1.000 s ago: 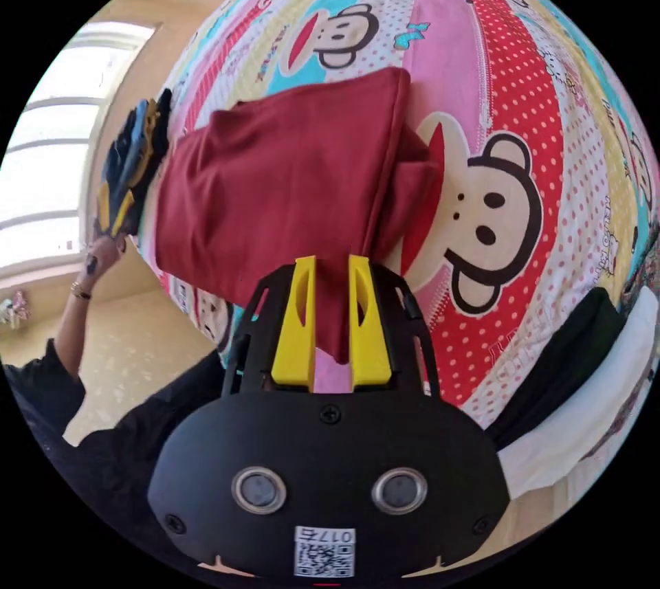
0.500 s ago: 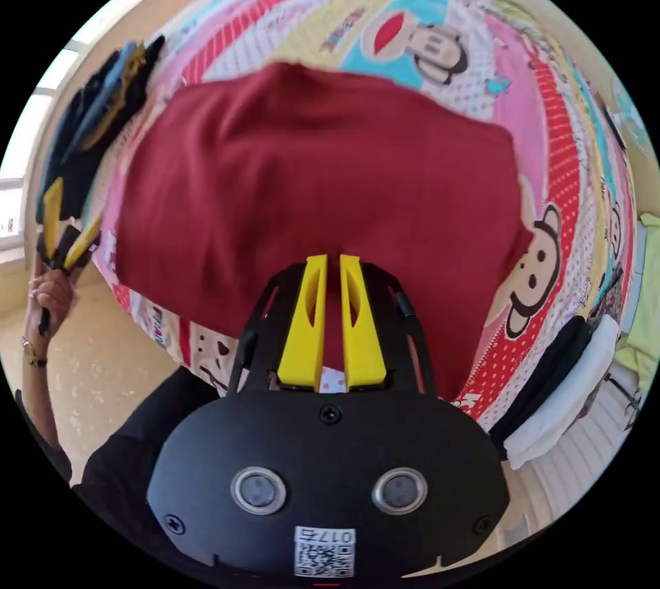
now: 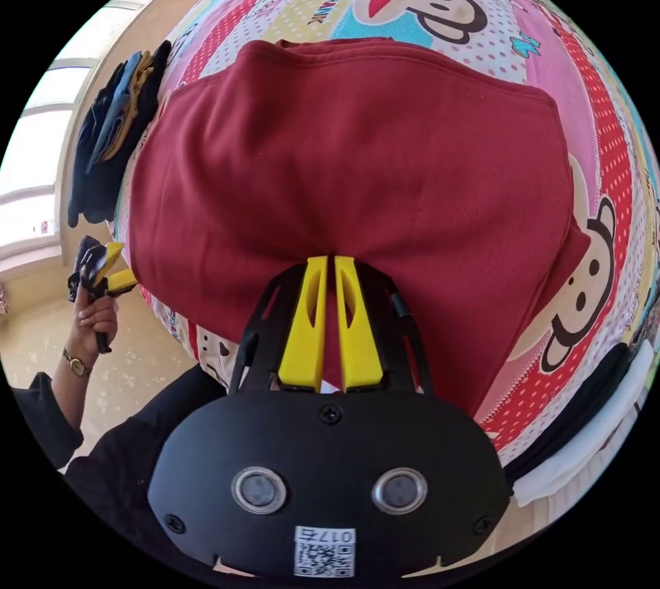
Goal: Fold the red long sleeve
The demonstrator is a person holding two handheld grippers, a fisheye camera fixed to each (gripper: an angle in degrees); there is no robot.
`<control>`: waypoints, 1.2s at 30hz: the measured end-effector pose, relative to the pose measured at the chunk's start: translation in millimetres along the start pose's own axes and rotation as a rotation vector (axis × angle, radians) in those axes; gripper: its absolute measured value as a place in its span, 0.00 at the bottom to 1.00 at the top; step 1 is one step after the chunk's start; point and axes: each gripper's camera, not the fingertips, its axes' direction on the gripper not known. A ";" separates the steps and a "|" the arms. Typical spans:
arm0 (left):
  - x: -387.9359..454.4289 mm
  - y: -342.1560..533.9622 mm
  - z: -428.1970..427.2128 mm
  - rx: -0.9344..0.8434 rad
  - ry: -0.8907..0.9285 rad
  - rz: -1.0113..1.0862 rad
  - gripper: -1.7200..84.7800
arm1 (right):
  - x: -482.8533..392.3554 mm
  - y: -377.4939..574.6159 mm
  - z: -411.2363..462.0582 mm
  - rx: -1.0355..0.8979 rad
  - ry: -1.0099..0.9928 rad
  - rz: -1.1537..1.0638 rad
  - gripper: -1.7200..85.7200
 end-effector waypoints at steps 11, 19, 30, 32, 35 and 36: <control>152.8 100.0 125.9 -0.115 -0.123 0.502 0.08 | 103.1 113.8 -115.2 0.170 -0.193 0.244 0.03; 146.2 156.5 328.2 -0.404 -0.147 0.521 0.12 | 206.4 212.8 -153.4 0.133 -0.263 0.379 0.09; 18.9 130.2 251.4 -0.065 -0.236 0.317 0.26 | 302.2 239.7 -136.1 0.270 -1.092 0.630 0.25; -1.8 126.1 287.4 -0.201 -0.245 0.278 0.26 | 303.3 241.5 -127.1 0.282 -1.155 0.680 0.27; -11.0 140.0 306.5 -0.160 -0.263 0.229 0.20 | 302.7 245.3 -111.4 0.329 -1.250 0.781 0.29; -12.1 142.9 306.3 -0.171 -0.234 0.197 0.16 | 303.7 247.0 -105.7 0.374 -1.298 0.830 0.29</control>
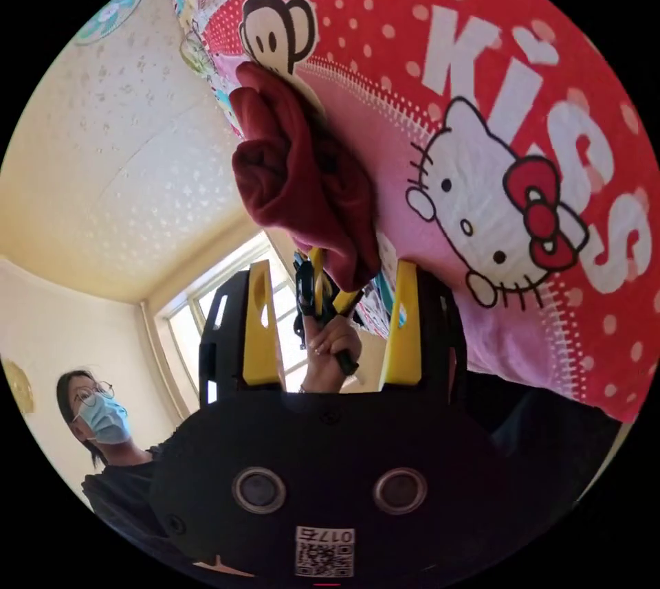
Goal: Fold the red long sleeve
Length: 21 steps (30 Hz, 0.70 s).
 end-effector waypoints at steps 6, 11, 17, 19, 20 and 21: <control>25.3 24.9 -26.8 -0.070 0.260 -0.020 0.11 | 2.3 -18.5 -1.1 0.142 -0.174 0.053 0.25; 92.1 45.3 -88.3 -0.120 0.246 0.155 0.10 | -64.7 -3.5 -0.2 0.020 -0.083 -0.097 0.14; 132.3 82.7 -215.0 -0.176 0.271 0.287 0.11 | -202.7 101.2 67.2 -0.284 0.389 -0.473 0.12; 127.4 91.2 -256.3 -0.141 0.294 0.267 0.11 | -225.6 135.2 125.5 -0.388 0.496 -0.572 0.11; 120.3 93.5 -288.1 -0.096 0.326 0.248 0.11 | -230.2 144.0 143.4 -0.410 0.511 -0.610 0.11; 113.1 94.0 -322.8 -0.043 0.354 0.237 0.11 | -238.3 160.4 180.1 -0.452 0.531 -0.681 0.11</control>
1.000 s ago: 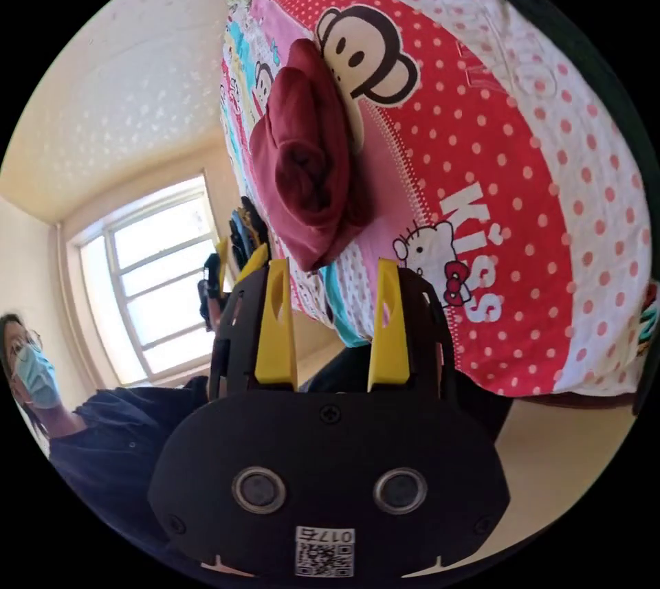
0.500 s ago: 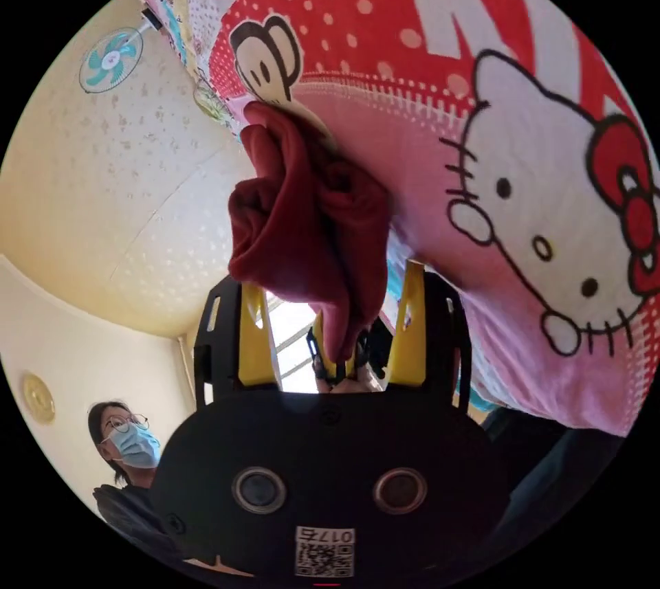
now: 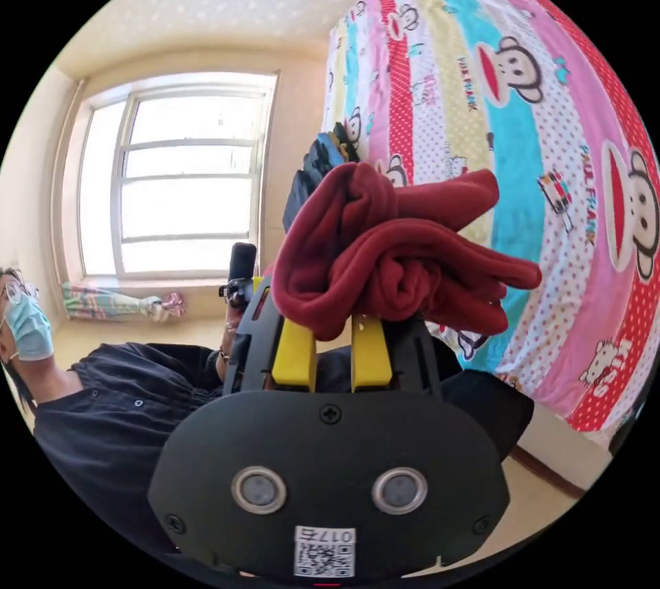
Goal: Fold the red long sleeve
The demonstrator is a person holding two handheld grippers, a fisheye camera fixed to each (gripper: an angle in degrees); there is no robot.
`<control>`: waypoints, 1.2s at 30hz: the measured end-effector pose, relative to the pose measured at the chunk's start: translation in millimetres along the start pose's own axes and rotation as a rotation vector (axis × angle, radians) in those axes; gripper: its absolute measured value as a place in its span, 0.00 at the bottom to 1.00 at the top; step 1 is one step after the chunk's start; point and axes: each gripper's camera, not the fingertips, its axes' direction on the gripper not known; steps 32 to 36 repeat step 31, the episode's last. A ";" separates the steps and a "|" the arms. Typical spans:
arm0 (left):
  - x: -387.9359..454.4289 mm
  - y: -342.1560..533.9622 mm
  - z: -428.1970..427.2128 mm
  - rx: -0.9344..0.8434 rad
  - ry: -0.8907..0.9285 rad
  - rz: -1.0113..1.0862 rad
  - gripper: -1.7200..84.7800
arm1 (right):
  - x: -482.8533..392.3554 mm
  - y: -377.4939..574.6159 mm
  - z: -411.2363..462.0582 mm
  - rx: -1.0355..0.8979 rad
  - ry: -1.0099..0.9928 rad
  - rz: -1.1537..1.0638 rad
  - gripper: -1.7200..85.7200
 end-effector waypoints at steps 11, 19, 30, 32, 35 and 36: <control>99.0 -22.7 -288.5 0.506 -0.163 0.346 0.11 | -244.2 -151.4 250.2 -0.048 -0.130 -0.544 0.12; -95.5 -116.9 -313.8 0.488 -0.315 -0.278 0.14 | -101.8 -249.9 433.7 -0.237 0.253 -0.145 0.10; -379.7 120.7 -169.9 -0.393 -0.225 -1.610 0.01 | 160.2 84.3 307.1 -1.163 1.273 0.354 0.03; -376.6 130.1 -175.9 -0.277 -0.181 -1.638 0.01 | 162.9 124.6 271.7 -1.088 1.164 0.506 0.03; -376.6 130.1 -175.9 -0.277 -0.181 -1.638 0.01 | 162.9 124.6 271.7 -1.088 1.164 0.506 0.03; -376.6 130.1 -175.9 -0.277 -0.181 -1.638 0.01 | 162.9 124.6 271.7 -1.088 1.164 0.506 0.03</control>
